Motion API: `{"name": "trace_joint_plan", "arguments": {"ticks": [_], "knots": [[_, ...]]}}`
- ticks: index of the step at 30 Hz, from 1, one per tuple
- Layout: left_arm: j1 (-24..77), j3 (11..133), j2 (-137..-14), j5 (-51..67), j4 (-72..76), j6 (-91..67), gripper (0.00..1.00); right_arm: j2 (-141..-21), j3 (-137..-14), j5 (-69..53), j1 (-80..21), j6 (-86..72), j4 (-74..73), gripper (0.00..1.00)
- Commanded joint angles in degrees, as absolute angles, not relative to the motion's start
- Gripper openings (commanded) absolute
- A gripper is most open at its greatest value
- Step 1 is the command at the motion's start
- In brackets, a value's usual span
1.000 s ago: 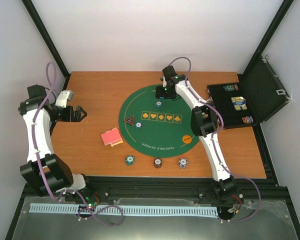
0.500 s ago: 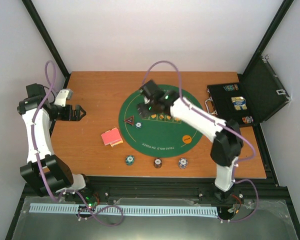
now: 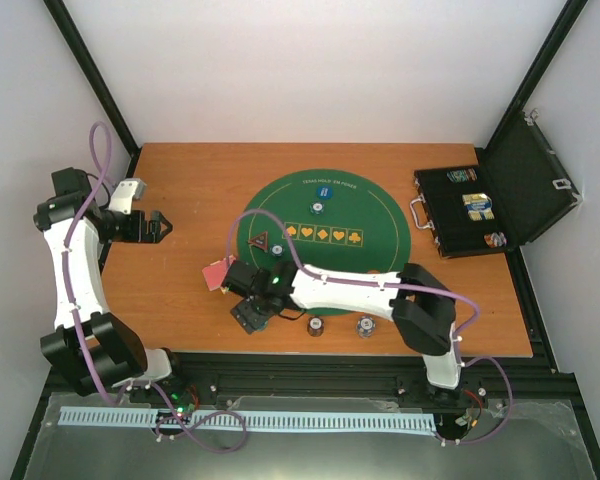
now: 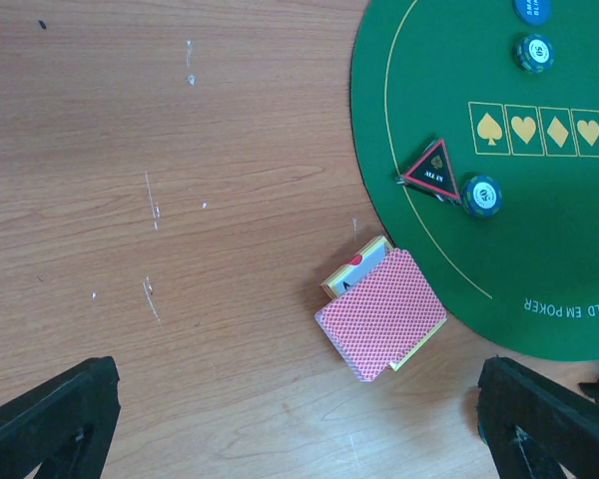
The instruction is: Distribute texas hold em gaming equipment
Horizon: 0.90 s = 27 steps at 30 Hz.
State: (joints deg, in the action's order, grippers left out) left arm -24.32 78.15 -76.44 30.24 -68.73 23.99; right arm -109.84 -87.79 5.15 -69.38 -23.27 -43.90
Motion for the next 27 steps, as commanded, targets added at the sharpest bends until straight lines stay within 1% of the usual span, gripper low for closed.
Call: {"name": "trace_joint_plan", "arguments": {"ticks": [1,5,10,19,27], "knots": [[-24.3,78.5,-75.2,30.8,-70.2,23.9,1.00,-112.9,-88.1,6.4,-71.0,-25.5,-43.7,0.85],[-24.3,78.7,-74.9,30.8,-70.4,24.0,1.00,-114.1,-87.7,6.7,-71.3,-25.4,-43.1,0.82],[-24.2,78.7,-74.7,30.9,-70.2,24.1,1.00,-115.4,-87.1,5.8,-71.3,-25.5,-42.1,0.75],[-24.3,79.1,-74.8,31.2,-70.5,24.1,1.00,-116.7,-85.3,5.2,-71.4,-26.6,-40.5,0.70],[-24.3,79.3,-74.4,30.8,-70.7,24.3,1.00,-118.0,-85.4,5.0,-71.7,-26.6,-39.5,0.57]]}}
